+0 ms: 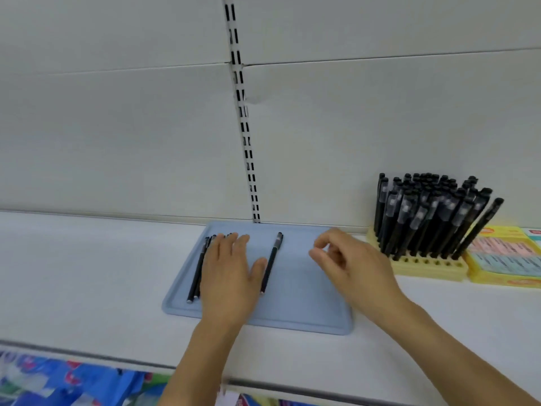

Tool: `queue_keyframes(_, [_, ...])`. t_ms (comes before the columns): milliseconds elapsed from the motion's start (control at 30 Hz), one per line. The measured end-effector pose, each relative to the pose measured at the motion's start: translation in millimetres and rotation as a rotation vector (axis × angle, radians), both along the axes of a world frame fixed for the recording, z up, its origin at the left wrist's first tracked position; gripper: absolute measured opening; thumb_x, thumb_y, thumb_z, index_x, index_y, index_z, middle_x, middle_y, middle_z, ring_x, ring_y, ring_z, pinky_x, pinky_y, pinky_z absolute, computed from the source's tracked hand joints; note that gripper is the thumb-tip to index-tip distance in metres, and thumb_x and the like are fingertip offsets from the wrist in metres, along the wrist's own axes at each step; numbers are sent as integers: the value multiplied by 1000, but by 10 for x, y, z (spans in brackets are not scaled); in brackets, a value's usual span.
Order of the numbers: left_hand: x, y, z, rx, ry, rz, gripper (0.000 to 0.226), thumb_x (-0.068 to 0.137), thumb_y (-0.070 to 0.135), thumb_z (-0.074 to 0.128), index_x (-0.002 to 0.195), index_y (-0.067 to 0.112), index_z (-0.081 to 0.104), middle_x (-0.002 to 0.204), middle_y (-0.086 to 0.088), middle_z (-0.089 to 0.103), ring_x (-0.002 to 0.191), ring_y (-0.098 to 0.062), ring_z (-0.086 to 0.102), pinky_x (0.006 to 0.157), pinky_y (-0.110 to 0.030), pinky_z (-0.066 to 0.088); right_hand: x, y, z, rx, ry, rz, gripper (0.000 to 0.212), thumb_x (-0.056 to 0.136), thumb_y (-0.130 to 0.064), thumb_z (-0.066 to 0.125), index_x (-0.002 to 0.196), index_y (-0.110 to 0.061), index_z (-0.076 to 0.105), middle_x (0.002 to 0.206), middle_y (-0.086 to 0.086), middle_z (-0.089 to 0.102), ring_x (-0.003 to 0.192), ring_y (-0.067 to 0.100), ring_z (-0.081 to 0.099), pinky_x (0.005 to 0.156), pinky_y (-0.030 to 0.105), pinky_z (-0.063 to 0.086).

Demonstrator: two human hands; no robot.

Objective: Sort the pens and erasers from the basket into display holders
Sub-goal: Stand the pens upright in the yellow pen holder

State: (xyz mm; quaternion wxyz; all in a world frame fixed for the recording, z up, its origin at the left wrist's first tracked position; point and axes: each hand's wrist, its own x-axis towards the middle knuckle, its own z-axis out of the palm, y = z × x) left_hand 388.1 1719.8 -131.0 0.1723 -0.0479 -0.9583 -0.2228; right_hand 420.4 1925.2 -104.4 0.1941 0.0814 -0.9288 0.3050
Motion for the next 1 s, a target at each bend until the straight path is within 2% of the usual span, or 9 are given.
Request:
queue_keyframes(100, [-36, -232, 36, -91, -110, 207, 57, 92, 44, 55, 137, 9, 45, 131, -13, 51, 117, -32, 42, 95, -37, 37, -193, -404, -35, 185, -163, 206, 21, 96, -53, 44, 105, -40, 57, 85, -13, 51, 76, 4, 52, 67, 26, 37])
queue_keyframes(200, [-81, -335, 77, -202, -272, 267, 60, 91, 51, 55, 132, 11, 42, 123, -11, 49, 110, -29, 44, 89, -32, 38, -342, -695, -41, 334, -255, 243, 34, 97, -56, 38, 86, -33, 59, 81, -8, 45, 79, 15, 54, 68, 33, 40])
queue_keyframes(267, [-135, -377, 100, -153, -314, 249, 56, 89, 46, 60, 129, 11, 43, 121, -11, 51, 109, -29, 47, 87, -32, 38, -405, -766, -49, 420, -296, 201, 36, 95, -55, 44, 93, -26, 66, 89, -5, 49, 84, 20, 57, 69, 33, 42])
queue_keyframes(400, [-241, -358, 143, -186, -340, 136, 29, 87, 16, 56, 113, 8, 47, 103, -9, 53, 86, -27, 50, 70, -31, 36, -417, -693, -47, 438, -332, 121, 13, 93, -24, 51, 101, -17, 59, 107, 5, 58, 88, 26, 58, 66, 31, 39])
queue_keyframes(500, [-266, -211, 161, -294, -375, 84, 19, 89, 9, 49, 108, 7, 45, 103, -11, 47, 73, -23, 37, 66, -31, 30, -397, -538, 1, 402, -411, 69, 15, 89, -7, 47, 102, -12, 51, 93, 5, 54, 77, 24, 49, 56, 31, 31])
queue_keyframes(600, [-305, -100, 138, -367, -371, 57, 14, 97, 8, 40, 111, 8, 45, 97, -9, 40, 61, -16, 27, 68, -30, 30, -357, -393, 40, 408, -466, 70, 12, 85, -4, 49, 96, -7, 48, 83, 4, 46, 67, 20, 43, 49, 28, 25])
queue_keyframes(733, [-356, 41, 103, -326, -343, 20, 10, 97, 5, 38, 95, 14, 37, 77, 2, 31, 59, -11, 29, 63, -26, 28, -225, -156, 63, 202, -435, 10, 17, 81, -15, 54, 96, -10, 60, 87, 4, 61, 79, 25, 57, 59, 32, 38])
queue_keyframes(867, [-359, 240, 26, -334, -287, -19, 13, 96, 4, 37, 105, 9, 46, 100, -7, 46, 80, -21, 41, 66, -26, 30, -53, 141, 154, 6, -362, -85, 7, 75, -20, 59, 78, -25, 57, 73, -8, 60, 74, 14, 58, 66, 33, 48])
queue_keyframes(1000, [-387, 371, 18, -263, -277, -42, 15, 100, 13, 39, 111, 5, 46, 109, -11, 50, 88, -31, 53, 67, -31, 34, 116, 421, 202, -153, -242, -136, 12, 75, -15, 64, 74, -22, 55, 67, -5, 59, 62, 13, 55, 62, 35, 50])
